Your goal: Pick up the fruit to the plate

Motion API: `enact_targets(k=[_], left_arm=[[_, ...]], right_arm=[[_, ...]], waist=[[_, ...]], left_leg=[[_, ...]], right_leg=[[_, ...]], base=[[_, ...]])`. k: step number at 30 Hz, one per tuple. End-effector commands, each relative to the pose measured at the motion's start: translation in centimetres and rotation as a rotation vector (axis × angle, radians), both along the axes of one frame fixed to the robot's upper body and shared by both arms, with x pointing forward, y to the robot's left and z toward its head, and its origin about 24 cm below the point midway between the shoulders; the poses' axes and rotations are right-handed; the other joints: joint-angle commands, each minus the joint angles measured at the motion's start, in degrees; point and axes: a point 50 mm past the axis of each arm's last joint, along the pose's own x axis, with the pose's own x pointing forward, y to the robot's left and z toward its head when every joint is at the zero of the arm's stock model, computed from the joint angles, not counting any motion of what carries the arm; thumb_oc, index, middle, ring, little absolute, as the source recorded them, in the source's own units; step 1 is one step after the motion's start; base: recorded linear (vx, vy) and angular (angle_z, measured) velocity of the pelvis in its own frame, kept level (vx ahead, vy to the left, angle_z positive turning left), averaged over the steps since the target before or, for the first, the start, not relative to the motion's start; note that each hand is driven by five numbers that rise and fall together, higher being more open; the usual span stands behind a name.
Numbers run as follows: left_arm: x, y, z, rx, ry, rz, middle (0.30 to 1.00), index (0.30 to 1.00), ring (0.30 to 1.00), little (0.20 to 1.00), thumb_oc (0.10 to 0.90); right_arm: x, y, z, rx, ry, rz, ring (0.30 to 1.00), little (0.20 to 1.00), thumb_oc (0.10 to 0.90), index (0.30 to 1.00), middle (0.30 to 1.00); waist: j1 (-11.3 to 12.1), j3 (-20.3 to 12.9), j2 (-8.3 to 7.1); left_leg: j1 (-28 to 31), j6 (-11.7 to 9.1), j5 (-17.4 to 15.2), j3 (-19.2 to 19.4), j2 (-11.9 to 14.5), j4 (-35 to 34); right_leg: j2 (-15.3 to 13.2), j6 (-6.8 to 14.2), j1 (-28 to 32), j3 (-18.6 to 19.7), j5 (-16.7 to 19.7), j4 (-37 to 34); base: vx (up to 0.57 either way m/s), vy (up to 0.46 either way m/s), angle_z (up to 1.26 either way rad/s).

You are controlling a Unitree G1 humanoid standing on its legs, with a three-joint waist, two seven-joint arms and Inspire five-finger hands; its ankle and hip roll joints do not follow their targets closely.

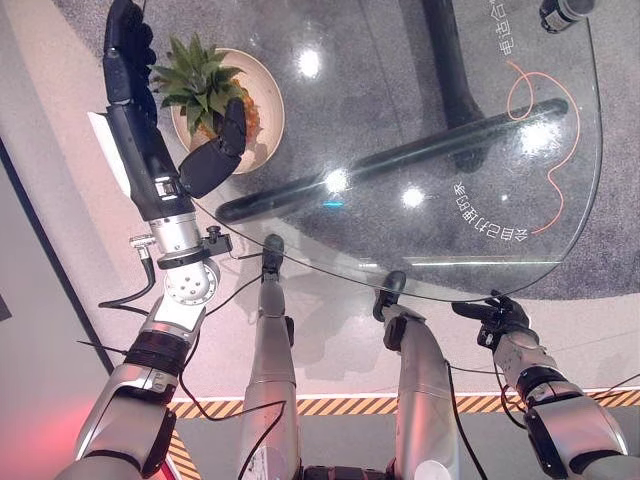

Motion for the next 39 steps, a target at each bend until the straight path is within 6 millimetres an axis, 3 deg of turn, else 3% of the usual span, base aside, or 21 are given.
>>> enact_targets(k=[1,10,21,34,37,39], left_arm=[[-1.8,-0.5,5.1,-0.011,-0.276,-0.077,0.9,0.9,0.9,0.9,0.8],[-2.1,-0.2,4.1,-0.002,-0.224,-0.086,0.9,0.9,0.9,0.9,0.8],[-2.6,0.7,4.2,0.008,-0.19,-0.12,0.9,0.9,0.9,0.9,0.8],[-3.1,1.7,3.5,-0.021,-0.106,-0.187,0.9,0.9,0.9,0.9,0.8],[-2.8,2.9,2.1,-0.123,-0.007,-0.114,0.9,0.9,0.9,0.9,0.8],[-2.1,4.8,-1.4,-0.29,0.171,-0.104,0.9,0.9,0.9,0.9,0.8]], right_arm=[[-2.4,-1.8,-1.3,-0.011,0.029,-0.092,0.9,0.9,0.8,0.9,0.9],[-3.2,-2.2,-1.8,-0.011,0.045,-0.106,0.9,0.9,0.8,0.9,0.9],[-4.7,-1.8,-3.3,0.017,0.092,-0.115,0.9,0.9,0.8,0.9,0.9],[-9.0,-2.4,-6.2,0.067,0.206,-0.151,0.9,0.9,0.8,0.9,0.9],[-10.8,-2.5,-7.2,0.074,0.248,-0.157,0.9,0.9,0.8,0.9,0.9],[-12.6,-2.2,-8.3,0.067,0.307,-0.137,0.9,0.9,0.8,0.9,0.9]], waist=[[-0.59,-1.26,-1.9],[0.11,-1.26,-1.31],[1.34,-1.26,-2.18],[2.51,-2.02,-2.18],[2.34,-3.82,-2.13],[2.02,-6.33,-2.35]], left_leg=[[1.76,4.23,-10.33,4.54,-6.78,8.26],[4.32,4.22,-10.0,4.43,-7.18,7.35],[10.94,3.75,-9.35,4.63,-6.49,4.82],[21.01,3.03,-9.78,4.82,-5.46,1.94],[23.16,3.02,-9.91,4.83,-5.36,0.65],[26.48,2.86,-9.86,5.14,-5.13,-1.68]], right_leg=[[3.67,0.43,7.54,-0.82,10.53,-15.03],[3.27,0.38,10.35,-1.2,10.23,-15.57],[2.61,0.79,17.75,-2.17,10.01,-17.76],[2.23,0.71,28.75,-2.43,9.06,-21.08],[2.18,0.92,31.01,-2.04,9.0,-22.3],[1.8,1.54,34.56,-1.8,9.34,-24.57]], base=[[0.0,0.0,0.0],[0.0,0.0,0.0],[0.01,-0.015,0.04],[0.05,-0.019,0.08],[0.09,0.006,0.0],[0.16,0.033,-0.01]])
